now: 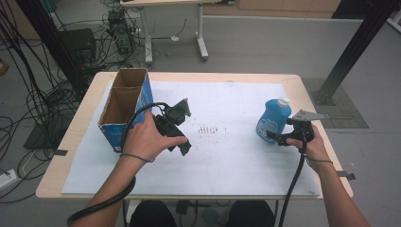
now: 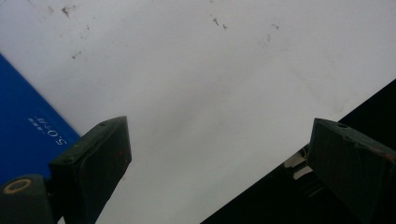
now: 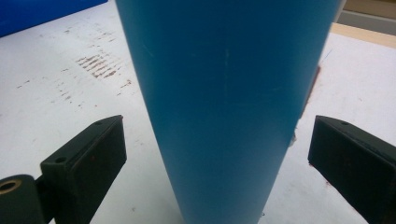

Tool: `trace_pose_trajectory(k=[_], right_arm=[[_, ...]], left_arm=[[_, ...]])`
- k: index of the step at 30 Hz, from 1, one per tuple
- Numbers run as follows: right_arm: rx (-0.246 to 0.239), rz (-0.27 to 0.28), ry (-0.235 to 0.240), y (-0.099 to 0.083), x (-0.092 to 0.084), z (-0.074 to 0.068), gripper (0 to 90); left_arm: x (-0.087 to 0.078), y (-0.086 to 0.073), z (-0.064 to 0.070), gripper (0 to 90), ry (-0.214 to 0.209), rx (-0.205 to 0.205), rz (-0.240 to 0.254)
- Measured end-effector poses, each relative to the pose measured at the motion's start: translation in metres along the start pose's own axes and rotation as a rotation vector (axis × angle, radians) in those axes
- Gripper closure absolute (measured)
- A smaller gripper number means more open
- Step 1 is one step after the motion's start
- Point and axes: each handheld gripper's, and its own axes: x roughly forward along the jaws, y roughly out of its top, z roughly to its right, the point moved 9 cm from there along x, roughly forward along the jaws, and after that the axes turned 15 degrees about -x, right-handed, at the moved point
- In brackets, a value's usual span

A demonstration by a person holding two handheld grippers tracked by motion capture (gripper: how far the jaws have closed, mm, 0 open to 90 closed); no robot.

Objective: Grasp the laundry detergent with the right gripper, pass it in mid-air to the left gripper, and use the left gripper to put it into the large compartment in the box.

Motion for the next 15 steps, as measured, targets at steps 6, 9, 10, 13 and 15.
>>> trace_pose_trajectory(k=[6, 9, 10, 13, 15], right_arm=[[0.014, 0.015, -0.005, -0.0028, 0.0031, -0.0017, 4.6], [0.018, 0.017, -0.009, -0.0043, 0.0051, -0.0025, 4.7], [0.018, 0.017, -0.009, -0.0043, 0.0051, -0.0025, 4.7], [0.029, 0.025, -0.016, -0.0061, 0.0069, -0.0031, 4.7], [0.035, 0.031, -0.022, -0.0068, 0.0082, -0.0036, 4.7]], left_arm=[[0.0014, 0.0003, 0.0009, 6.9, -0.005, 0.0, -0.002], [0.0021, 0.0002, 0.0009, 7.0, -0.005, 0.001, -0.003], [0.0021, 0.0002, 0.0009, 6.9, -0.005, 0.001, -0.003], [0.0024, 0.0001, 0.0003, 7.0, -0.006, 0.001, -0.004], [0.0036, -0.0003, -0.0003, 7.3, -0.007, -0.002, -0.007]])
